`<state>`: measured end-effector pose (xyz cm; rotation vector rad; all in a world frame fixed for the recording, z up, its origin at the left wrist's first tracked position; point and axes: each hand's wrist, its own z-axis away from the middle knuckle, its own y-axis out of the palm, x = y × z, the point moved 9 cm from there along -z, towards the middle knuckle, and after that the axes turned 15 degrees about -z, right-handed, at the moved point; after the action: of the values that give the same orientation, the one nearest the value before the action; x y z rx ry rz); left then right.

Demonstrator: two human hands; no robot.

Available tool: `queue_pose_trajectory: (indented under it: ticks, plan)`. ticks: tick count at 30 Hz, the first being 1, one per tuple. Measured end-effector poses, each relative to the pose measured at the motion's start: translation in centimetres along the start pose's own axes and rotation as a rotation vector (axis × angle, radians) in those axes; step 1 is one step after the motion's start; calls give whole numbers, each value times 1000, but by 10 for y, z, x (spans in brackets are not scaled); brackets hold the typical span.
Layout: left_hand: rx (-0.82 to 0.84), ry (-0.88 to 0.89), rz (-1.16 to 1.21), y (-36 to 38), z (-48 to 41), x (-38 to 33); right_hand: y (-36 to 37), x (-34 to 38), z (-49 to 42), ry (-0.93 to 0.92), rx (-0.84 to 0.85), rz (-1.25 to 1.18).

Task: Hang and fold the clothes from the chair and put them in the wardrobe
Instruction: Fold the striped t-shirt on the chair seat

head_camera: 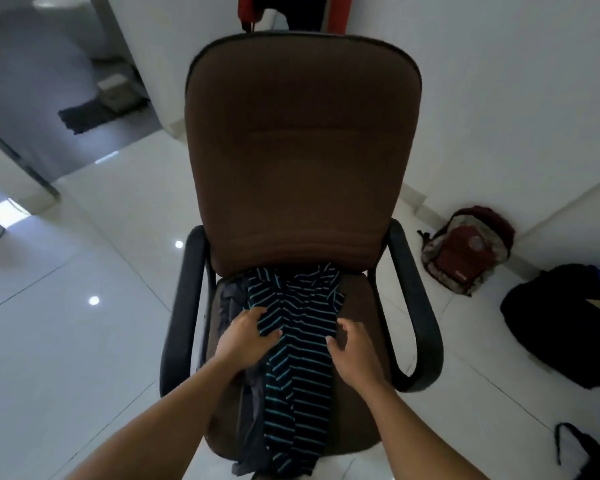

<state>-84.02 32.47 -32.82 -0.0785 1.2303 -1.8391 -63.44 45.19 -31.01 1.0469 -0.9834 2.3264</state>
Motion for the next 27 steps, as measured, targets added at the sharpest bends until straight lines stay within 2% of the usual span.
queue_pose_trajectory:
  ticks: [7, 11, 16, 21, 23, 25, 27]
  plan:
    - [121, -46, -175, 26, -127, 17, 30, -41, -121, 158, 138, 53]
    - [122, 12, -357, 46, -181, 28, 42, -65, -189, 152, 151, 128]
    - [139, 131, -560, 73, -220, 35, 51, -76, -266, 60, 118, 185]
    - [132, 108, -543, 84, -224, 48, 69, -85, -299, 171, 266, 387]
    - [42, 57, -394, 77, -221, 54, 63, -83, -297, 106, 172, 302]
    - [-138, -29, -238, 57, -215, 61, 41, -79, -285, 39, -53, 72]
    - [-269, -136, -132, 40, -210, 70, 23, -79, -271, 42, -218, -60]
